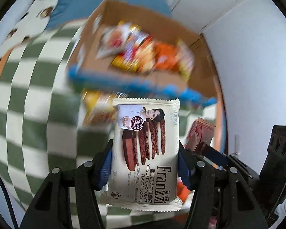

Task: Organize snacks
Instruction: 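Carry both packets into the box and release them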

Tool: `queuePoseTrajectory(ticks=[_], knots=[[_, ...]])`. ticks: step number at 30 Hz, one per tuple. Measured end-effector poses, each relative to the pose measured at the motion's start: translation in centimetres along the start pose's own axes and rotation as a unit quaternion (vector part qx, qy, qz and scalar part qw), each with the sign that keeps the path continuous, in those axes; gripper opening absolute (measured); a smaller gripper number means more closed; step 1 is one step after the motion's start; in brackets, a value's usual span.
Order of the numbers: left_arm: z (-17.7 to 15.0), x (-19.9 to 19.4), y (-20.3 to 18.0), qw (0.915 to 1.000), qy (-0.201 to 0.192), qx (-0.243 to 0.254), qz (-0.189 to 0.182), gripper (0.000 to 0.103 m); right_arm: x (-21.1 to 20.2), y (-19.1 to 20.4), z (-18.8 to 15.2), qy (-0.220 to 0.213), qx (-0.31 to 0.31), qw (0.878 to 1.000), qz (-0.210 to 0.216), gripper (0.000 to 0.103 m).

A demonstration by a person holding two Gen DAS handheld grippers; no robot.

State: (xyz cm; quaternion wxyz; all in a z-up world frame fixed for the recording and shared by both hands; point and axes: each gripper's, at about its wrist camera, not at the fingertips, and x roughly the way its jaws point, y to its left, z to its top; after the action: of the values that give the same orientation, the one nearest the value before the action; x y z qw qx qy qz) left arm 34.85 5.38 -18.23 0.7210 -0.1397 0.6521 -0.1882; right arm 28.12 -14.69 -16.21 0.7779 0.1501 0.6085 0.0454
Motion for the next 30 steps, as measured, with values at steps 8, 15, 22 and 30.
queuePoseTrajectory(ticks=[8, 15, 22, 30], knots=[[11.3, 6.3, -4.0, 0.9993, 0.030, -0.019, -0.012, 0.057, -1.3, -3.2, 11.6, -0.047, 0.011, 0.998, -0.046, 0.058], [16.2, 13.9, -4.9, 0.9942, 0.104, -0.024, 0.011, 0.057, 4.1, -7.1, 17.5, -0.005, 0.014, 0.996, -0.086, 0.058], [16.7, 18.3, -5.0, 0.9878, 0.149, -0.028, 0.033, 0.058, 9.2, -9.5, 18.2, 0.063, 0.007, 0.993, -0.102, 0.058], [17.5, 19.6, -4.8, 0.9885, 0.145, -0.015, 0.041, 0.077, 10.9, -10.3, 18.0, 0.103, 0.004, 0.988, -0.118, 0.077]])
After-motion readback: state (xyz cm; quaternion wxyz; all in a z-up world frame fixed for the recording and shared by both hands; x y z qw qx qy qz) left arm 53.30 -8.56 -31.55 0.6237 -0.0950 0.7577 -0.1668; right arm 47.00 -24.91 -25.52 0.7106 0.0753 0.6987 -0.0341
